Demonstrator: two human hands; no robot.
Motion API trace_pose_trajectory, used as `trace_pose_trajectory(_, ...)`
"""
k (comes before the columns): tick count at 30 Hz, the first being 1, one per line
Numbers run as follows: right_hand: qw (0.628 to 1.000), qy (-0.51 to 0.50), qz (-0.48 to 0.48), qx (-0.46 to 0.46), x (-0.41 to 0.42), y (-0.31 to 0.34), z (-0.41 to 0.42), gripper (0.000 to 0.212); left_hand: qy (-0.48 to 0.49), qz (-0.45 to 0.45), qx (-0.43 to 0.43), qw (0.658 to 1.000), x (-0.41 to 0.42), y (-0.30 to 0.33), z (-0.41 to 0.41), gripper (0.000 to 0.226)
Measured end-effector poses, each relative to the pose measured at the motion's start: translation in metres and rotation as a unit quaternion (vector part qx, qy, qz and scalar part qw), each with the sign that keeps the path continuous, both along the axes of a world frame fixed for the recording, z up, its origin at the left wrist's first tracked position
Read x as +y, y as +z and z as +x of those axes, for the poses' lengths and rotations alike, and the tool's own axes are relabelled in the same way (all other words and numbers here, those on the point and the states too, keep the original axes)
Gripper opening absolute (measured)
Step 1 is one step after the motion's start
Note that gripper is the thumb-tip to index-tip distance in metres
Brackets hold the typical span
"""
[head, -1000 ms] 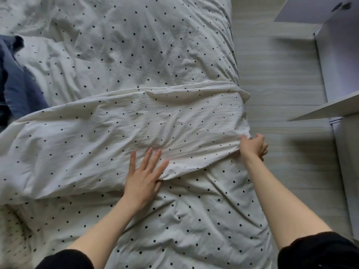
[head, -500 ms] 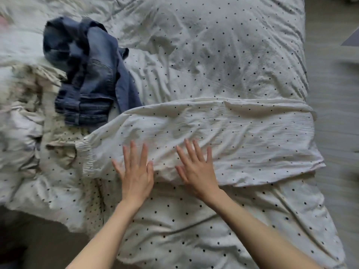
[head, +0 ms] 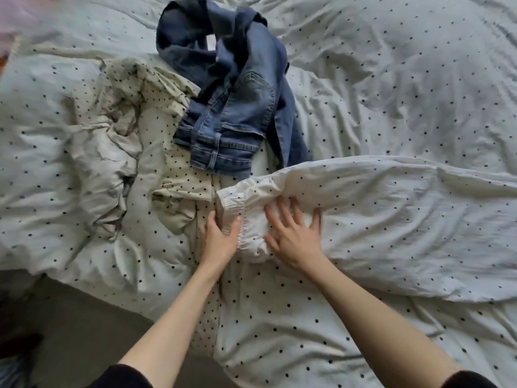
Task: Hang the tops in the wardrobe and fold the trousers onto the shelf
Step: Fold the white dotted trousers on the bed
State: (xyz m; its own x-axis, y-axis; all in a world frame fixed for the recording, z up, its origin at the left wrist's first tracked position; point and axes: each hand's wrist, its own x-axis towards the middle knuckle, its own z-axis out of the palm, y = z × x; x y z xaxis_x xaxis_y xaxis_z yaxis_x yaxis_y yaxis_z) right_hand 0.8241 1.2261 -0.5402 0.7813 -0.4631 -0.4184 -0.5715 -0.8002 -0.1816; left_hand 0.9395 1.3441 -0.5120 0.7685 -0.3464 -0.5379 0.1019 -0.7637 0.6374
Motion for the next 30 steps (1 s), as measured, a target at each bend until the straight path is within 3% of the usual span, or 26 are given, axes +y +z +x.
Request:
trace_pose_trajectory(6, 1.000, -0.017, -0.022, 0.003, 0.008, 0.009, 0.001, 0.065, -0.010, -0.039, 0.076, 0.996, 0.009, 0.002, 0.022, 0.064)
trace_pose_trajectory(10, 0.998, -0.030, -0.018, -0.043, 0.031, 0.028, -0.005, 0.062, -0.022, -0.089, 0.070, 0.993, 0.008, 0.018, 0.029, 0.011)
trace_pose_trajectory(17, 0.994, 0.000, 0.055, -0.098, 0.053, 0.046, 0.013, 0.068, -0.057, -0.055, 0.018, 0.997, 0.018, 0.058, 0.062, 0.010)
trace_pose_trajectory(22, 0.990, 0.008, 0.088, -0.113, 0.069, 0.060, 0.061, 0.086, -0.042, -0.050, -0.085, 0.994, 0.037, 0.087, 0.081, 0.014)
trace_pose_trajectory(30, 0.953, 0.055, 0.213, -0.209, 0.082, 0.124, 0.129, 0.072, 0.028, -0.048, -0.102, 0.993, 0.063, 0.164, 0.138, 0.023)
